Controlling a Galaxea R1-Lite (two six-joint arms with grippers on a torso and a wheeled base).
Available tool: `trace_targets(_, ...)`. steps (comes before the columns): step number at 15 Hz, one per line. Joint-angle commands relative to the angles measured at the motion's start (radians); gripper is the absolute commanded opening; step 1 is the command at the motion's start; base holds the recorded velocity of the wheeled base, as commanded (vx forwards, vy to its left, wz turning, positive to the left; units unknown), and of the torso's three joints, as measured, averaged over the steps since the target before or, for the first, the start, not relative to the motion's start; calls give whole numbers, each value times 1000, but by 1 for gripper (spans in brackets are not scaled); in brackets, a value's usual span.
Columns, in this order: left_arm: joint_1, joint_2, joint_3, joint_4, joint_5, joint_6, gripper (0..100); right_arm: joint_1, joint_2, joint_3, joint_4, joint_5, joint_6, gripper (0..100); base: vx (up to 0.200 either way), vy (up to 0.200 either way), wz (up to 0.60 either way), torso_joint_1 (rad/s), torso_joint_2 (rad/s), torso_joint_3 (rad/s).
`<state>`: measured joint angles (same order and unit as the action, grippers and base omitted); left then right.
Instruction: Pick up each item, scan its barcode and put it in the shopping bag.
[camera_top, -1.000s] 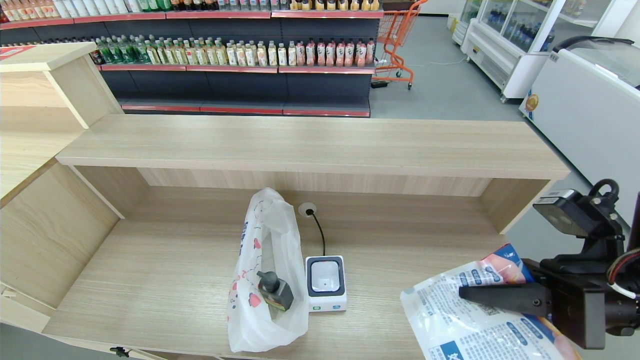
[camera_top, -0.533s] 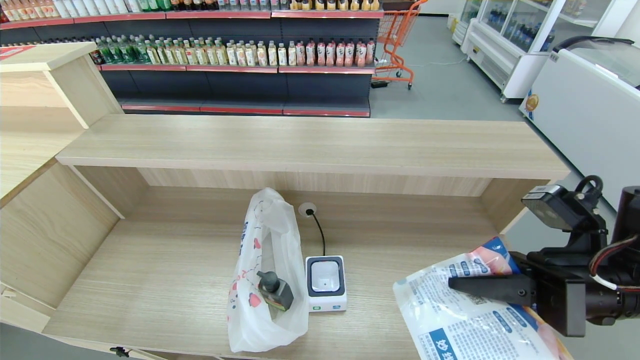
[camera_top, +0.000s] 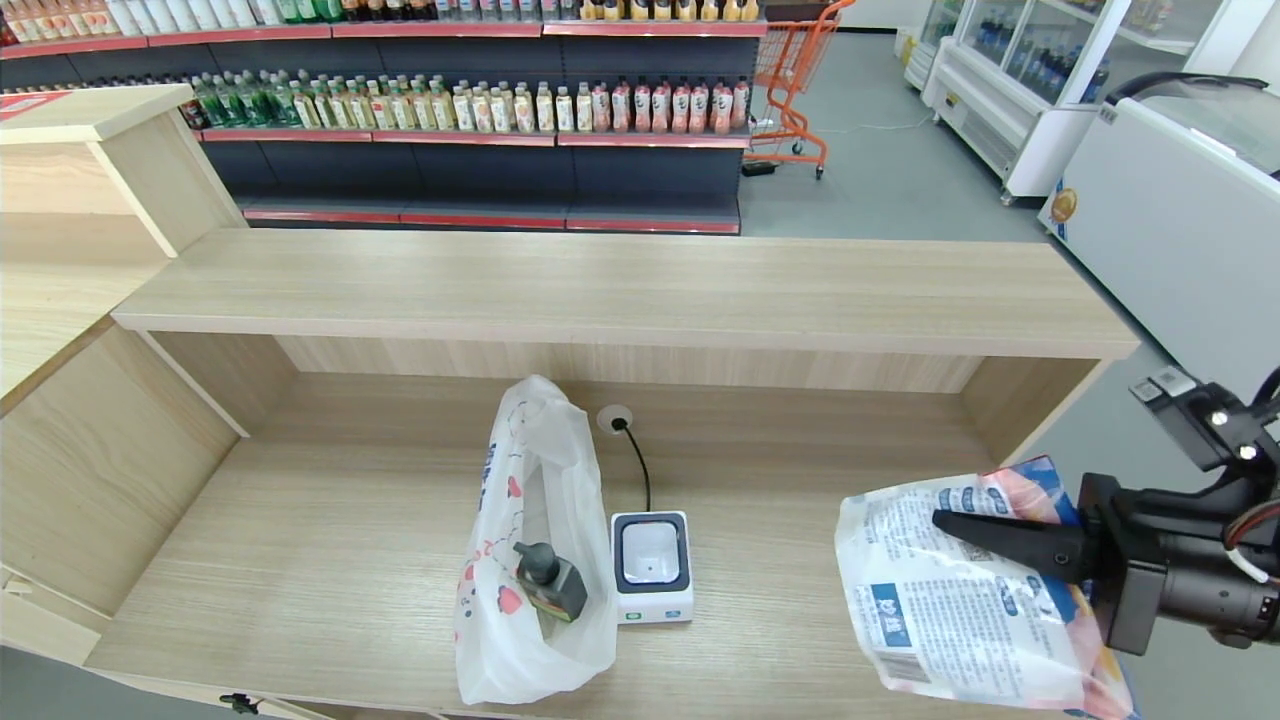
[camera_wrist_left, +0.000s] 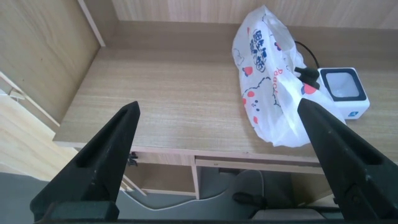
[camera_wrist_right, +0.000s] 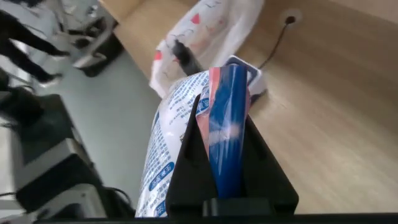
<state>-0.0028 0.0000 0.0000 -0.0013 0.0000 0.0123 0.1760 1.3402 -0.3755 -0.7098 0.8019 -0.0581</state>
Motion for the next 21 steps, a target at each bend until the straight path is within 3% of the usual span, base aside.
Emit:
trace_targets(1,0,0,0,0,0,0,100,-38,2,4,59,-87,-181,0,0,0,0,0,0,0)
trace_targets(5,0,0,0,0,0,0,100,-119,53,0,55,-84,-663,0,0,0,0,0,0,0)
trace_targets(9,0,2,0,0,0,0,100,-139,57,17,1,-44,-885,0,0,0,0,0,0,0)
trace_targets(16,0,2,0,0,0,0,100,-107,125,21,-109,79,-1049,0,0,0,0,0,0,0)
trace_targets(21,0,0,0,0,0,1,100,-90,228,52,-252,94,-1053,0,0,0,0,0,0,0)
